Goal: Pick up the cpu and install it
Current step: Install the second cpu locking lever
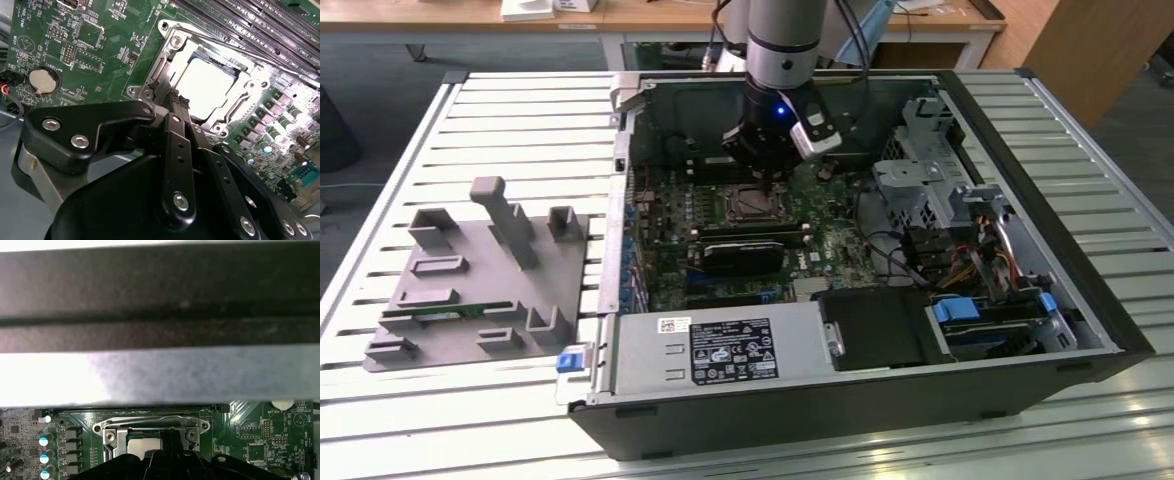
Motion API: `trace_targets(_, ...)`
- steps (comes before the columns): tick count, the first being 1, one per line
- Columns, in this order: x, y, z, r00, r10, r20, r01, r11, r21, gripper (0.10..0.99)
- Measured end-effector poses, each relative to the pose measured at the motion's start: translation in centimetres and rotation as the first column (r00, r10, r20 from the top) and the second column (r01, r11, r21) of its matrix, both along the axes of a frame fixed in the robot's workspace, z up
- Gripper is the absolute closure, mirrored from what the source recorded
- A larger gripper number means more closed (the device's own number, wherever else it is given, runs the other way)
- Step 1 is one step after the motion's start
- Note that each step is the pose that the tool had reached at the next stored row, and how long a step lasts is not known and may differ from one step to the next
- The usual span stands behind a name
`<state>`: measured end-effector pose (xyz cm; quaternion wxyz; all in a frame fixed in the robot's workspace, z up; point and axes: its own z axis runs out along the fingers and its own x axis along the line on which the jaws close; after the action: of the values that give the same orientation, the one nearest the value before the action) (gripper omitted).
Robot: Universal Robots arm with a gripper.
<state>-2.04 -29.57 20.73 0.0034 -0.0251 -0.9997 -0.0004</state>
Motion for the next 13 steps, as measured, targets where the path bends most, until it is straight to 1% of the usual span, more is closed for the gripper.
trace_targets(13, 0.00, -0.29, 0.00, 1.0000, 0.000, -0.0001, 0.000, 1.0000, 0.000, 0.980)
